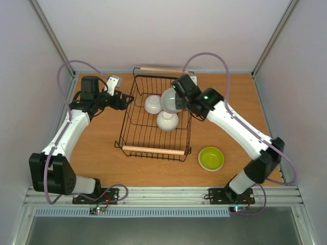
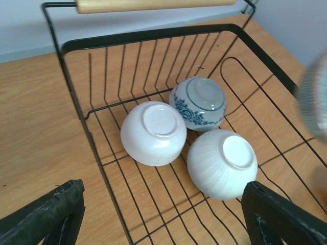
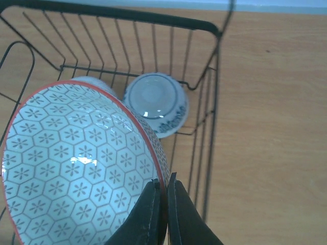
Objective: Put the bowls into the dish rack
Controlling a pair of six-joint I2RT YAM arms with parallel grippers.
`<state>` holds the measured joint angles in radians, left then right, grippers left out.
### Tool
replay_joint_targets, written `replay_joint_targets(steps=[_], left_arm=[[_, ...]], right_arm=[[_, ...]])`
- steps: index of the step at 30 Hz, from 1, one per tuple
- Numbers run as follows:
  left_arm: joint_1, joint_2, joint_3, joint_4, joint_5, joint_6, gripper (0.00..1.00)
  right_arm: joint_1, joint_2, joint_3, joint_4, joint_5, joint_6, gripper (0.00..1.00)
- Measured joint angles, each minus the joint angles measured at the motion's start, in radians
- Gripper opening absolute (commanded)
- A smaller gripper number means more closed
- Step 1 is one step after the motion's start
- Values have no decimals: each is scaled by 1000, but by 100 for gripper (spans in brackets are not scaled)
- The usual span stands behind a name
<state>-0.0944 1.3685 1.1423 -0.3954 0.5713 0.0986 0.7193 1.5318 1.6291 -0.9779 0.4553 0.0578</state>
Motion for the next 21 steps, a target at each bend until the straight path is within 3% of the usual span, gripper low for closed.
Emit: replay_joint_targets(steps=[10,21], left_arm=[[-63,39,58,-127,94,94,81],[-88,67,63,-178,104,138,81]], right_arm=[[30,230,188,27,-71,-110,1],[124,303,300,37,-93,-172,1]])
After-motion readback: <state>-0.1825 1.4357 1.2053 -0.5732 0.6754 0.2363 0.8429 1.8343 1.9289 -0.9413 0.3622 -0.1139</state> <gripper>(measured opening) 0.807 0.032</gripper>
